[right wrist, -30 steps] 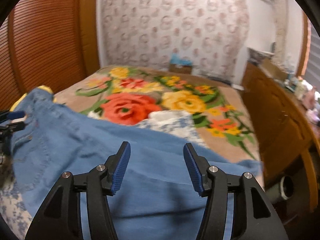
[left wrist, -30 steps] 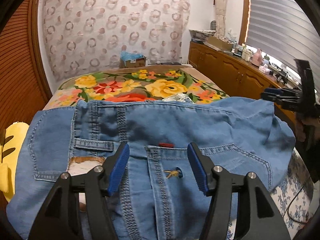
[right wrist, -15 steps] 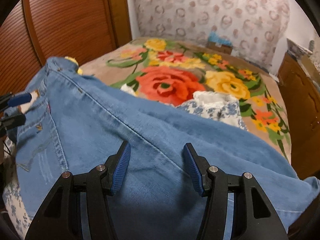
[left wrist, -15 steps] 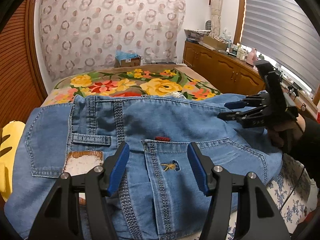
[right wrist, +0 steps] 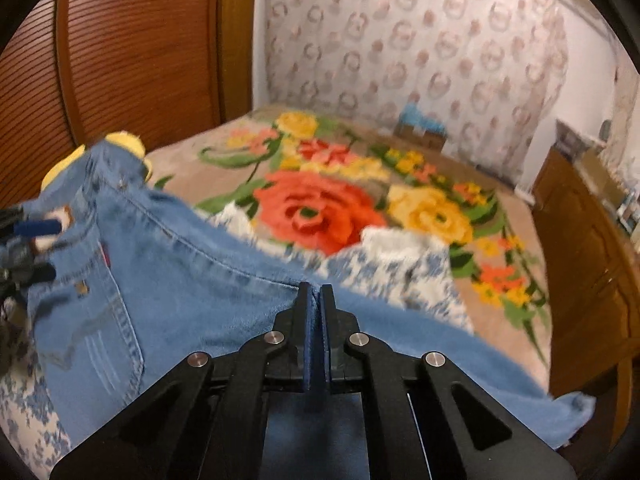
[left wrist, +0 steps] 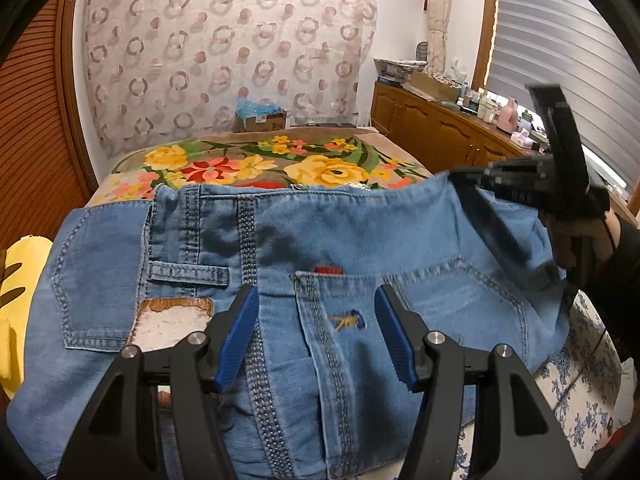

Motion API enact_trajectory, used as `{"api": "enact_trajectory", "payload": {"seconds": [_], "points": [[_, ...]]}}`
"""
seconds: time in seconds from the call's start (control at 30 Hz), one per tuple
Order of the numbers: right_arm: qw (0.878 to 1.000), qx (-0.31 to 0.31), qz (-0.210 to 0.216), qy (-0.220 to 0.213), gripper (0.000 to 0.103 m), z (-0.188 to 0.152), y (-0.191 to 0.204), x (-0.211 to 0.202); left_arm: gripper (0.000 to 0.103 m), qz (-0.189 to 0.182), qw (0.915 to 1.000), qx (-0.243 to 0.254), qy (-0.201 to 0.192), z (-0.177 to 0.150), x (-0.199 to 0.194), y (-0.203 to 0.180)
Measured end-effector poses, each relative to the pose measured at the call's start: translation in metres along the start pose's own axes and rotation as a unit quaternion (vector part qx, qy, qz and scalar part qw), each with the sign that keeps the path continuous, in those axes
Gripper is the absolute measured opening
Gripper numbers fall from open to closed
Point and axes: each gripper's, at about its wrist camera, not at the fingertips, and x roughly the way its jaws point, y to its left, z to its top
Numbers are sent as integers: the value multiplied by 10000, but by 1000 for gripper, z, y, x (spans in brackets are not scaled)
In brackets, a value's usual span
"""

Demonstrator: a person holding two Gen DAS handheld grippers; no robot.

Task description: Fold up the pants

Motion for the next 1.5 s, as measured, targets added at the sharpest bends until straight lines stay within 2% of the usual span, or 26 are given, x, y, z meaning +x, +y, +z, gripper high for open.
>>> {"api": "enact_trajectory", "payload": {"seconds": [0.07, 0.17, 0.33, 0.4, 0.47, 0.57, 0.77, 0.9, 1.03, 1.1, 1.3, 1.33, 1.37, 1.47, 1.5], "points": [[9998, -26, -140, -111, 1, 10, -2, 0, 60, 14, 10000, -10, 5, 0, 1, 1], [9994, -49, -347, -51, 1, 20, -4, 10, 60, 25, 10000, -29, 19, 0, 2, 3], [9980, 60, -496, 381, 2, 13, -12, 41, 60, 67, 9999, -95, 36, -3, 4, 6], [9982, 208, -438, 355, 20, 8, -17, 38, 60, 64, 9999, -122, 39, -3, 5, 7], [9981, 427, -380, 236, 33, 4, -26, 25, 60, 52, 9999, -128, 41, -4, 5, 6], [9966, 704, -419, 57, 47, -9, -38, -3, 60, 67, 9999, -84, 46, -5, 5, 5], [9873, 1176, -1068, 77, 52, -59, -88, -60, 60, -5, 10000, 72, 23, -5, 6, -10], [9764, 1486, -1540, 302, 52, -91, -127, -76, 60, -173, 9997, 194, 36, -5, 8, -23], [9706, 1669, -1666, 482, 52, -111, -153, -74, 60, -254, 9990, 322, 173, -7, 19, -34], [9692, 1786, -1602, 551, 52, -117, -163, -69, 60, -267, 9988, 338, 237, -9, 24, -37], [9694, 2160, -974, 642, 51, -119, -180, -53, 60, -181, 9982, 393, 427, -15, 39, -42], [9698, 2150, -945, 656, 49, -117, -181, -51, 60, -173, 9981, 406, 436, -15, 40, -42], [9704, 2133, -917, 668, 42, -115, -181, -49, 60, -176, 9980, 405, 445, -15, 40, -42], [9723, 2098, -810, 635, 14, -110, -181, -47, 60, -209, 9979, 355, 502, -18, 41, -42], [9734, 2076, -771, 583, 12, -107, -180, -46, 60, -211, 9978, 343, 523, -17, 43, -42]]}}
